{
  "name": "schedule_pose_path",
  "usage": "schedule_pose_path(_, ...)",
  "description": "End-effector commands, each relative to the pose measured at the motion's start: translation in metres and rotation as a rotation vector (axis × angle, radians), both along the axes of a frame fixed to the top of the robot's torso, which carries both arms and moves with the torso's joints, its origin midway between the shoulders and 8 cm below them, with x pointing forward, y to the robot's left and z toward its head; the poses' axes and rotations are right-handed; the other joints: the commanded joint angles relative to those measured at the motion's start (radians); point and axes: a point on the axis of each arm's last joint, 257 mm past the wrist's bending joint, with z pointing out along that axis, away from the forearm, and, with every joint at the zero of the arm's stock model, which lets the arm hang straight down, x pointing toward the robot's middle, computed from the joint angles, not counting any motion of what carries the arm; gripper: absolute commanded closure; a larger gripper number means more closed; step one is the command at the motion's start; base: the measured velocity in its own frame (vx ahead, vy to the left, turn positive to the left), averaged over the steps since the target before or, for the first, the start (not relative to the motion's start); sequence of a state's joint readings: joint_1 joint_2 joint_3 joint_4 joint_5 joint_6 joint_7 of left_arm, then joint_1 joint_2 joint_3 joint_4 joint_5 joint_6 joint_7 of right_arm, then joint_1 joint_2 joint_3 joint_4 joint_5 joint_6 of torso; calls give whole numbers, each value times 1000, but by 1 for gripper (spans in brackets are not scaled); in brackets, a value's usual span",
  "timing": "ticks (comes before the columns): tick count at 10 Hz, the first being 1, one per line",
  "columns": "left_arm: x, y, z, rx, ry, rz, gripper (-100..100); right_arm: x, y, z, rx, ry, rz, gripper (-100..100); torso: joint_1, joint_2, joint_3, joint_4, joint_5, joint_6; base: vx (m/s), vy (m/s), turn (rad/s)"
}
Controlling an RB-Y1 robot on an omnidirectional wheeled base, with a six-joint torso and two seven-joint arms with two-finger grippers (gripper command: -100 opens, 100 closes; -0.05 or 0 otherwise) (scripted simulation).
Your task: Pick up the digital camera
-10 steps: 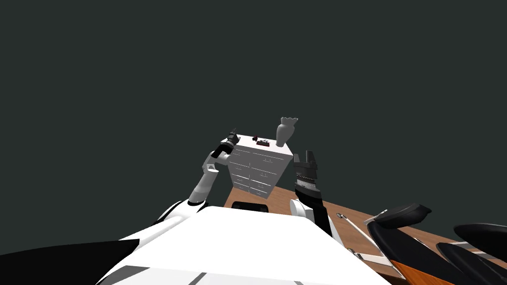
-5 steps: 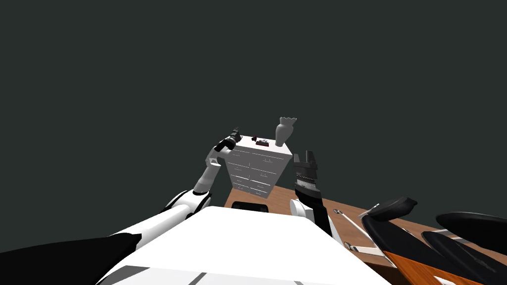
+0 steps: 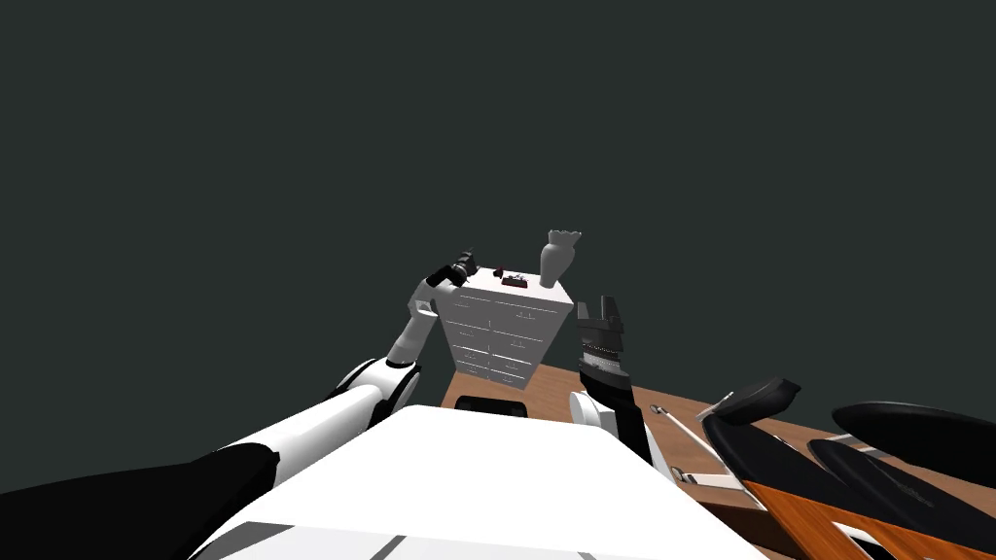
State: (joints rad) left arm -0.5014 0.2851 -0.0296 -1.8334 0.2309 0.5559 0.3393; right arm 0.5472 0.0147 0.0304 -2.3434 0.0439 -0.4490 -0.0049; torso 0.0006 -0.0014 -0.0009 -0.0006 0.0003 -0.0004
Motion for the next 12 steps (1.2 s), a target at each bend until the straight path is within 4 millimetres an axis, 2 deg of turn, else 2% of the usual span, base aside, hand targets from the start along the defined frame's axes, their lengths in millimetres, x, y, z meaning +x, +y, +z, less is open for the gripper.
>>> schedule_pose_path(1, 5, -7, 5, -4, 27, -10, -100, 0, 0, 0, 0, 0, 0, 0, 0, 0, 0, 0, 0, 0, 11, 26, -57)
schedule_pose_path(3, 14, -12, 1, -17, 82, -20, -100, 0, 0, 0, 0, 0, 0, 0, 0, 1, 0, 0, 0, -1, 8, 17, -45)
schedule_pose_path(4, 15, -16, 9, -10, 86, -24, -100, 0, 0, 0, 0, 0, 0, 0, 0, 0, 0, 0, 0, 0, 10, 24, -62)
schedule_pose_path(5, 15, -16, 3, -5, 106, -21, -100, 0, 0, 0, 0, 0, 0, 0, 0, 0, 0, 0, 0, 0, 7, 14, 8)
schedule_pose_path(7, 23, -25, 12, -14, 145, -35, -100, 0, 0, 0, 0, 0, 0, 0, 0, 0, 0, 0, 0, 0, 14, 26, -80)
schedule_pose_path(8, 23, -24, 6, -9, 167, -31, -100, 0, 0, 0, 0, 0, 0, 0, 0, 0, 0, 0, 0, -1, 11, 13, 4)
schedule_pose_path(10, 29, -32, 14, -17, 207, -42, -100, 0, 0, 0, 0, 0, 0, 0, 0, 0, 0, 0, 0, 0, 15, 22, -80)
schedule_pose_path(11, 29, -31, 8, -11, 229, -38, -100, 0, 0, 0, 0, 0, 0, 0, 0, 0, 0, 0, 0, -1, 11, 10, 4)
schedule_pose_path(12, 34, -36, 11, -26, 261, -46, -100, 0, 0, 0, 0, 0, 0, 0, 0, 0, 0, 0, 0, -1, 17, 18, -81)
